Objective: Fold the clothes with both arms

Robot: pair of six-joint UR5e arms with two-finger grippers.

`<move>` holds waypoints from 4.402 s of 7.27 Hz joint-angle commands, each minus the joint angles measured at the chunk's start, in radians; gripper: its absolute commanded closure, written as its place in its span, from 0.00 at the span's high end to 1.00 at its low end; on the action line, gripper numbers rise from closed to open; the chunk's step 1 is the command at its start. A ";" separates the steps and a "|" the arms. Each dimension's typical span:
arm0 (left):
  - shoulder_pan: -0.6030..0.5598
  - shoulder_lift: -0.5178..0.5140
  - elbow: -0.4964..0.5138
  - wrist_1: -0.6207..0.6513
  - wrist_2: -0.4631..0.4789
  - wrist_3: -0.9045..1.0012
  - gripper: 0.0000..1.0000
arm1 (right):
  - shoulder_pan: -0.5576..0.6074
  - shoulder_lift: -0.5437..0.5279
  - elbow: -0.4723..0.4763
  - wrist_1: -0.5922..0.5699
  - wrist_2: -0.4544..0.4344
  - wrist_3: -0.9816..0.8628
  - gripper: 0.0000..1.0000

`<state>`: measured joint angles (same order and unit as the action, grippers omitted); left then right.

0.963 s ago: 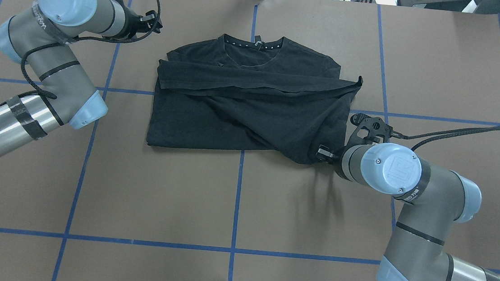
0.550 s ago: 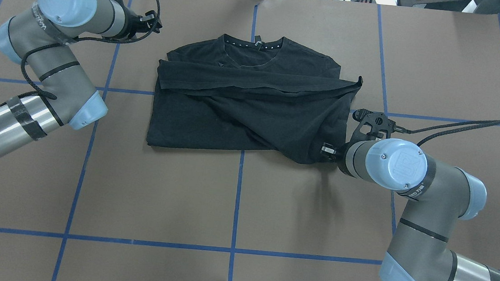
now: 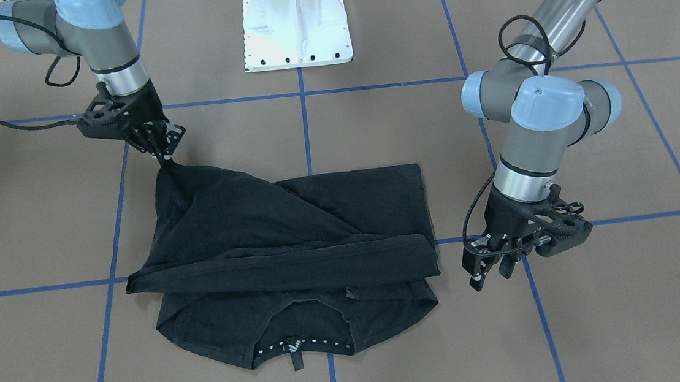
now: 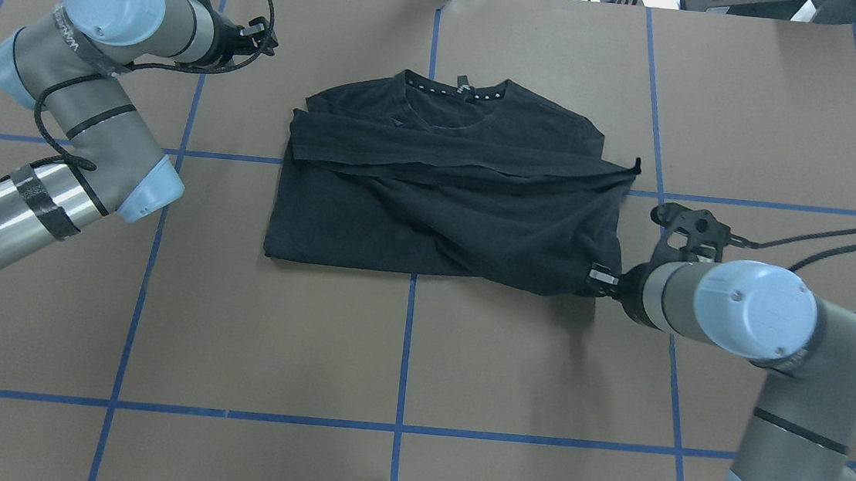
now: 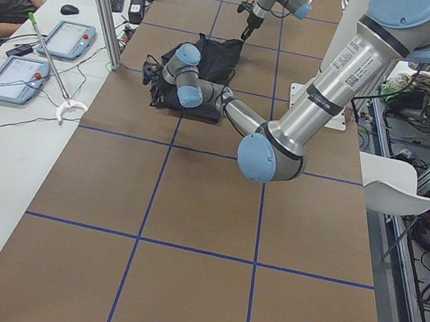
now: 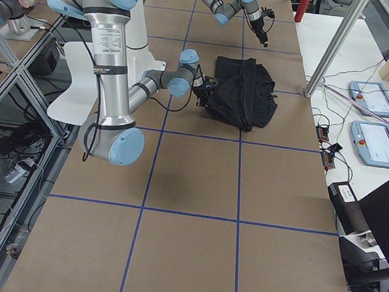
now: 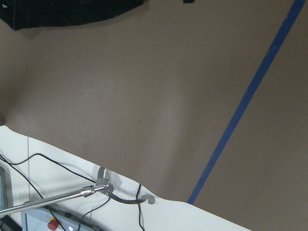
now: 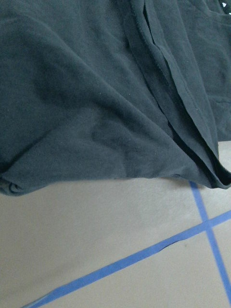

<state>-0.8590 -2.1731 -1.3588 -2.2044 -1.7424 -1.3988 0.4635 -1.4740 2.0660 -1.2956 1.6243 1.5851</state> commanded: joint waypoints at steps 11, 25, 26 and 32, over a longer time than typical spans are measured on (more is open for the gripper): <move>0.333 0.245 -0.485 0.153 -0.007 -0.205 0.67 | -0.115 0.001 0.121 -0.007 0.417 0.569 1.00; 0.137 -0.028 -0.102 0.131 0.075 0.087 0.00 | 0.024 0.000 0.100 -0.008 0.419 0.549 1.00; 0.103 -0.177 0.135 -0.002 0.069 0.087 0.00 | 0.050 -0.003 0.100 -0.008 0.434 0.547 1.00; 0.003 -0.386 0.433 -0.151 -0.055 0.227 0.69 | 0.148 0.103 0.031 -0.008 0.403 0.502 1.00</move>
<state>-0.8424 -2.5864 -0.8316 -2.4067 -1.7313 -1.1816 0.5896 -1.4368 2.1401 -1.3032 2.0664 2.1163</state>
